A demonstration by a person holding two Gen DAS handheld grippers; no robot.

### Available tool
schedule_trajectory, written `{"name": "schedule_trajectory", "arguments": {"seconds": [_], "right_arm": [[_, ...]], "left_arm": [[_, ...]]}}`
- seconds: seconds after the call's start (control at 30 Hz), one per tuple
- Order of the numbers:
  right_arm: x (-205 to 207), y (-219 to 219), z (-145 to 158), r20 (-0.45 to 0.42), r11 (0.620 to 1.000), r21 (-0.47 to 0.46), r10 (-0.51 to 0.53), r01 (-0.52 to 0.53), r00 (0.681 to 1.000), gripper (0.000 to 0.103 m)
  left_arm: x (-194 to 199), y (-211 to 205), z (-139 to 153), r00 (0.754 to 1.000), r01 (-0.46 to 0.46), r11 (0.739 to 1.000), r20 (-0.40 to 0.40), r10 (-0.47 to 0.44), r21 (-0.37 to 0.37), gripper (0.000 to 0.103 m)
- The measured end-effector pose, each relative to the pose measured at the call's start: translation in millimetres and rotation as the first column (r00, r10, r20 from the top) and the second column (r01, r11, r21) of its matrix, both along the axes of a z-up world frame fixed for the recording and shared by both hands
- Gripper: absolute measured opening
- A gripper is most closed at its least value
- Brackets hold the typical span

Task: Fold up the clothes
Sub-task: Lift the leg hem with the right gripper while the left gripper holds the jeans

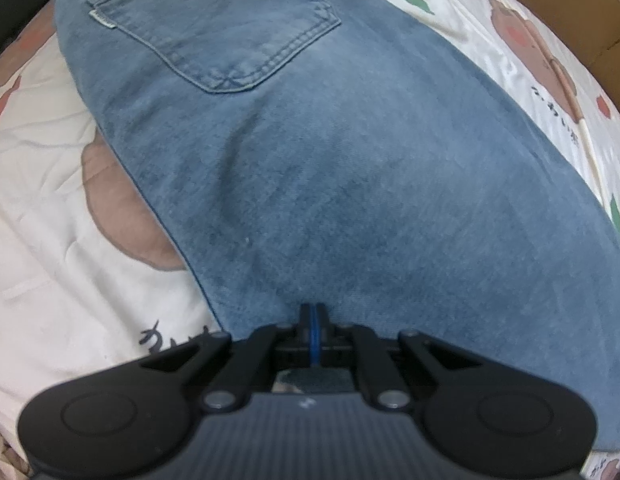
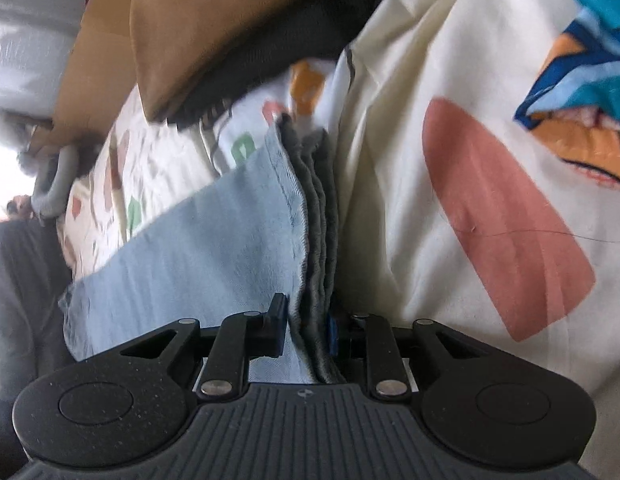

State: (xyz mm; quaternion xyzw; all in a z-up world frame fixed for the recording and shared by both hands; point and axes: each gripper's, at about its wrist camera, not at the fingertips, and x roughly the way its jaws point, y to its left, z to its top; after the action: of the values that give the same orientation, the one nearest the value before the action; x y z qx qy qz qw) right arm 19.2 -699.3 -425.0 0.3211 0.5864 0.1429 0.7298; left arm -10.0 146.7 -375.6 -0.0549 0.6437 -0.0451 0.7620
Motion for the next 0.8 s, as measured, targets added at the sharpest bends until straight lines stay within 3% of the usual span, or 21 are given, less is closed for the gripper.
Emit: {"name": "schedule_trajectory", "arguments": {"seconds": [0.07,0.13,0.3,0.37,0.43,0.47,0.57,0.63,0.67,0.7,0.8], "right_arm": [[3.0,5.3,1.6,0.003,0.999,-0.020,0.039,-0.039,0.999,0.020],[5.5,10.3,6.5,0.009,0.996,-0.042,0.078,-0.077,0.997,0.010],[11.5,22.3,36.8,0.011,0.979,-0.138,0.150,-0.147,0.989,0.008],[12.2,26.4,53.8,0.013,0.972,-0.167,0.170,-0.165,0.985,0.008],[12.0,27.2,70.7,0.010,0.969,-0.176,0.175,-0.171,0.984,0.008],[11.9,27.2,79.0,0.011,0.970,-0.172,0.174,-0.170,0.985,0.008],[11.4,30.1,105.3,0.033,0.971,-0.154,0.191,-0.184,0.981,0.008],[10.9,31.4,119.7,0.046,0.970,-0.147,0.203,-0.194,0.978,0.008],[10.9,32.9,126.4,0.053,0.969,-0.148,0.209,-0.199,0.977,0.008],[11.1,35.3,133.0,0.061,0.967,-0.152,0.216,-0.205,0.975,0.008],[11.2,41.9,150.0,0.084,0.964,-0.162,0.227,-0.211,0.970,0.008]], "left_arm": [[-0.4,3.0,0.4,1.000,0.002,1.000,0.000,-0.002,-0.001,0.003],[-1.4,6.5,1.4,1.000,0.008,1.000,0.001,-0.008,-0.005,0.003],[-7.2,18.5,9.7,0.999,0.032,0.999,0.012,-0.032,-0.033,0.004],[-10.8,26.9,13.3,0.999,0.049,0.997,0.023,-0.048,-0.052,0.014],[-2.5,72.8,17.5,0.996,0.088,0.994,0.038,-0.085,-0.070,0.025],[-28.3,45.3,18.9,0.994,0.097,0.993,0.049,-0.093,-0.070,0.026],[19.0,-46.7,19.8,0.995,0.075,0.994,0.073,-0.069,-0.081,0.026],[27.5,-59.2,-9.2,0.994,0.057,0.995,0.098,-0.048,-0.087,0.029],[26.7,-42.9,-4.7,0.993,0.044,0.995,0.116,-0.034,-0.089,0.036],[1.6,-9.8,16.9,0.991,0.030,0.996,0.131,-0.019,-0.080,0.040],[9.6,3.6,17.8,0.989,-0.012,0.998,0.148,0.021,-0.062,0.042]]}}
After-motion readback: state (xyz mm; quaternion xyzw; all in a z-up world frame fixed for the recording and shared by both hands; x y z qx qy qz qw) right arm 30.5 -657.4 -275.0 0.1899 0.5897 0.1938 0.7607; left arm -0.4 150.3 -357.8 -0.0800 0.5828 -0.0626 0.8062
